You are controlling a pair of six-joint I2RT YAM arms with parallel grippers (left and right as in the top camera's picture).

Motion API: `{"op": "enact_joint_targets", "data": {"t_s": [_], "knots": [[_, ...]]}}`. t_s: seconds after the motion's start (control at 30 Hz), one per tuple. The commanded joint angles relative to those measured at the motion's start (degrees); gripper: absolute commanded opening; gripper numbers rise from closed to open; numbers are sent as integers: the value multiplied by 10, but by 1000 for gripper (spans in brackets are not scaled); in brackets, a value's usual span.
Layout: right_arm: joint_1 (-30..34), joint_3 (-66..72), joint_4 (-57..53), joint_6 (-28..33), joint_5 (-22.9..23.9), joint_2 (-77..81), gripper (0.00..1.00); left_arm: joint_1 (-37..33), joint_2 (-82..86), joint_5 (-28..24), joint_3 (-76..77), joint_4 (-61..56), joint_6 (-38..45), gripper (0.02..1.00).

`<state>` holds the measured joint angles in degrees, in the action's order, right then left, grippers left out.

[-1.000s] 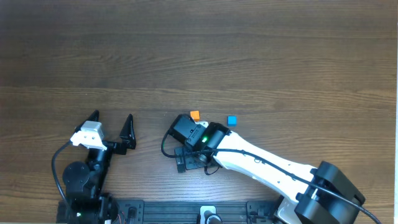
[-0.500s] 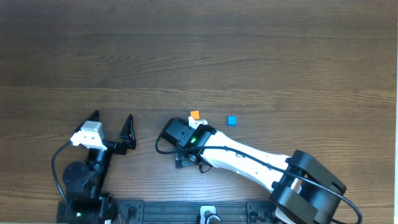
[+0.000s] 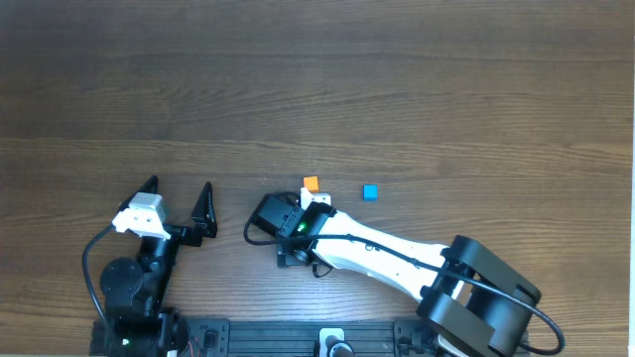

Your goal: Stack Cubes

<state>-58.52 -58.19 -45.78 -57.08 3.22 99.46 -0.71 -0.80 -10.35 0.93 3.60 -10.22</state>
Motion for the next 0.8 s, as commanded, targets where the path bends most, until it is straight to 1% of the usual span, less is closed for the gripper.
{"op": "enact_joint_targets", "data": {"t_s": [0.03,0.17,0.23,0.37,0.5,0.57,0.6,0.8], "knots": [[-5,-9,3,-12,12,14,910,3,4,-5,-6,-2,8,998],[-5,-9,3,-12,12,14,893,3,4,-5,-6,-2,8,998],[-5,-9,2,-12,12,14,862,3,4,-5,-6,-2,8,996],[-5,-9,2,-11,14,14,717,3,4,-5,-6,-2,8,993],[-5,-9,2,-10,14,14,643,3,4,-5,-6,-2,8,1000],[-5,-9,2,-9,14,14,575,3,4,-5,-6,-2,8,1000],[-5,-9,2,-9,14,14,557,3,4,-5,-6,-2,8,1000],[-12,-9,8,-9,18,14,542,3,4,-5,-6,-2,8,1000]]}}
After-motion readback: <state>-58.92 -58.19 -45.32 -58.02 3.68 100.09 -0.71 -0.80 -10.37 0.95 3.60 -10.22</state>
